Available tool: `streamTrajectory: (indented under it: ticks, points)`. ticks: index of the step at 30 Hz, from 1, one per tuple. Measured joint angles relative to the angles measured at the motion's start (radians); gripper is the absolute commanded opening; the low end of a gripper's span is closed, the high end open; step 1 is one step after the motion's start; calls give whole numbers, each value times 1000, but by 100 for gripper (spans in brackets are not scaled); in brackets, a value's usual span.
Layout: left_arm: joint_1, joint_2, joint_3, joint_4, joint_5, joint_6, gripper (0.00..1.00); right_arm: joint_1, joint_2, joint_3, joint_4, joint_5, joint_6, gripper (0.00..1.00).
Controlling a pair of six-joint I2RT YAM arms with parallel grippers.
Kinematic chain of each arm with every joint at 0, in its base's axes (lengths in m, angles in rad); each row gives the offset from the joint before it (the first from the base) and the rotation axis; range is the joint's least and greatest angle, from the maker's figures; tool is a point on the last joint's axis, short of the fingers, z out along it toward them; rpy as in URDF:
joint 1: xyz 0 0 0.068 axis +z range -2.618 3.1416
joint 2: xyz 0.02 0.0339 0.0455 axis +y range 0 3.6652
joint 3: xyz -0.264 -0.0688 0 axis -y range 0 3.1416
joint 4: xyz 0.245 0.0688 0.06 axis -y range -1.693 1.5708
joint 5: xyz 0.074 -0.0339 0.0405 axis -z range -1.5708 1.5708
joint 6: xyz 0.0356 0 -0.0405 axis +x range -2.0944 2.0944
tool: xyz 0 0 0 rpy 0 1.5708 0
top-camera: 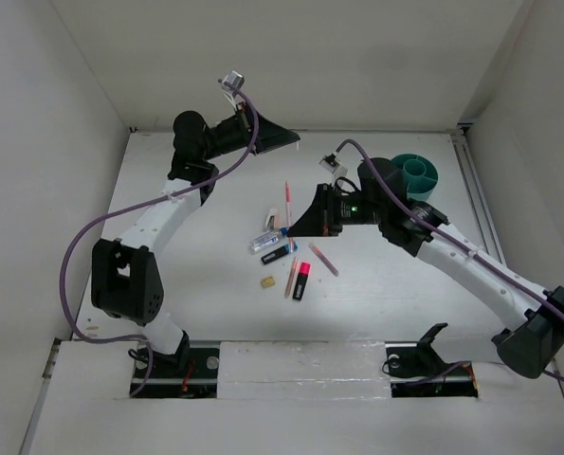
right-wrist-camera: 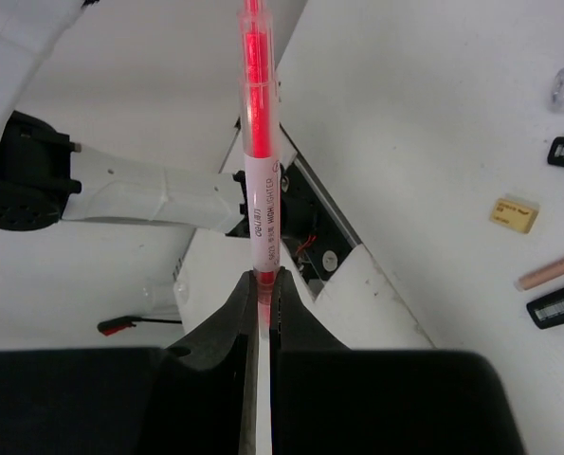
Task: Sort the stationery into containers
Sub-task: Cap the pen
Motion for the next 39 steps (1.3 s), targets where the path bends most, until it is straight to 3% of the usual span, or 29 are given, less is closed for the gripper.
streamTrajectory:
  ticks: [15, 25, 39]
  points:
    - [0, -103, -7, -24, 3, 42, 0, -57, -32, -43, 60, 13, -77, 0]
    - [0, -101, -43, 85, 6, -41, 0, -69, -106, -74, 120, 43, -97, 0]
    - [0, -100, -93, 171, 11, -96, 0, -68, -38, -38, 168, 42, -95, 0]
